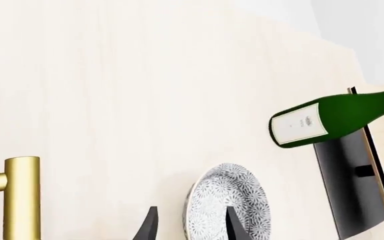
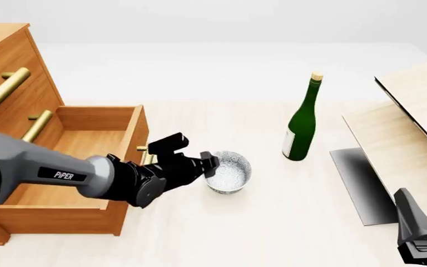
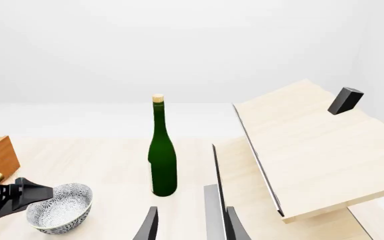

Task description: Put the bowl in the bottom drawer of the cabinet and close it.

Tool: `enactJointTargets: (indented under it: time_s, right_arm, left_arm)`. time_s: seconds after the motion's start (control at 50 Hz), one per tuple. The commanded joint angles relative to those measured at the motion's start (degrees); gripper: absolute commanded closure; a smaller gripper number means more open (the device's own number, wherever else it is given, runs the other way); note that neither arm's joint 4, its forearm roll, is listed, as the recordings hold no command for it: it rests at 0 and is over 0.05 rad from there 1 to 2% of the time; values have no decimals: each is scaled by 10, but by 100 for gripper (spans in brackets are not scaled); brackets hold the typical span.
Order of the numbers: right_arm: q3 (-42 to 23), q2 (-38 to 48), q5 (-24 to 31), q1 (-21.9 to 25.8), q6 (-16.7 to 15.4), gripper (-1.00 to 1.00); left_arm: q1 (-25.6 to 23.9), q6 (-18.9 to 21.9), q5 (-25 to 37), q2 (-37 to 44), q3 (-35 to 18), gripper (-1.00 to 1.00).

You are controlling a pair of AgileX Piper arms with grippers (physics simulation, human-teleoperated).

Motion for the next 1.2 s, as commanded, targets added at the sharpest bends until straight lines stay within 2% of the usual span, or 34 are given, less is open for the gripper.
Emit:
enactJointTargets:
  time_s: [0.02, 0.34, 0.68, 0.7, 0.74, 0.94, 1.2]
  right_arm:
    - [0, 0, 0, 0, 0, -100]
    - [0, 0, 0, 0, 0, -100]
    - [0, 0, 0, 0, 0, -100]
    - [0, 0, 0, 0, 0, -100]
    - [0, 0, 0, 0, 0, -100]
    - [0, 0, 0, 0, 0, -100]
    - [0, 0, 0, 0, 0, -100]
  left_arm:
    - [-6, -5, -8, 20, -2, -100]
    - [-16, -12, -23, 45, -8, -100]
    - [-32, -27, -58, 50, 9, -100]
    - [-17, -15, -41, 55, -6, 100]
    - [-24, -19, -51, 45, 4, 100]
    - [-7, 8, -23, 18, -6, 100]
    - [-7, 26, -1, -46, 12, 100]
